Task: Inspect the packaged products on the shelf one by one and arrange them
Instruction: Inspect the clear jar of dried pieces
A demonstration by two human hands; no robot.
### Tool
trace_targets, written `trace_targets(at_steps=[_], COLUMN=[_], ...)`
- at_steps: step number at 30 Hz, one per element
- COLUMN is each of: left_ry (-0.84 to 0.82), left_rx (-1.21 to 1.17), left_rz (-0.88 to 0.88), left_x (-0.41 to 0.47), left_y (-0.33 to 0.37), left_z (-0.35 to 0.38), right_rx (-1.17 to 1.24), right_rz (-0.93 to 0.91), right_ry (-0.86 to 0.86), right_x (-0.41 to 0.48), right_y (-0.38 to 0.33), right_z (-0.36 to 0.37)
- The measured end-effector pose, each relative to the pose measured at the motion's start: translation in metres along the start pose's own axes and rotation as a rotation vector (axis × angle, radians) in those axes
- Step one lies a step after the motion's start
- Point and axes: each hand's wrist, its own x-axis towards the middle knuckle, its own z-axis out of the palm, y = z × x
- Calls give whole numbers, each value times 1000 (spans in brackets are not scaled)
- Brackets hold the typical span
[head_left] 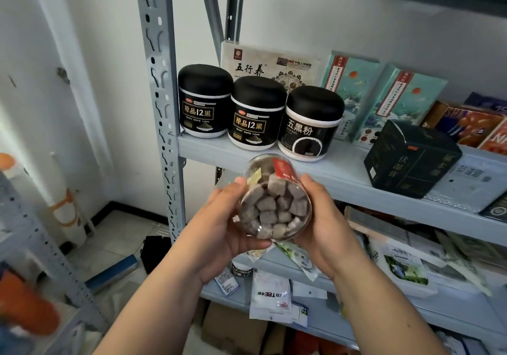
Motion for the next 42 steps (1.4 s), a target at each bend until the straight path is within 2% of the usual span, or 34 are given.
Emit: trace_targets(at_steps=[2, 6, 8, 16, 21, 25, 29, 34, 37, 42], left_ry=[30, 113, 130, 108, 99, 146, 66, -22, 24, 82], left_rx=[-24, 51, 73, 62, 42, -93, -264, -419, -407, -173], left_rz=[-47, 12, -31, -99, -112, -92, -145, -222, -128, 236], left_x=[0, 7, 9, 14, 15, 17, 22, 30, 34, 34], left_y=[-1, -7, -6, -10, -14, -20, -26, -27, -31, -37], left_z=[2, 4, 9, 22, 23, 22, 25, 21, 17, 16], right_rx=[-25, -44, -10, 79, 100, -97, -211, -386, -509, -777], right_rz=[99, 18, 67, 162, 11, -204, -409, -514, -509, -361], right_ry=[-1, 100, 139, 116, 137, 87, 37, 1, 16, 46], right_x=[2, 5, 7, 8, 3, -8, -13, -19, -21, -22], right_y=[3, 17, 20, 21, 26, 25, 20, 12, 7, -6], right_z=[-3, 3, 10, 4, -4, -19, -23, -26, -23, -20])
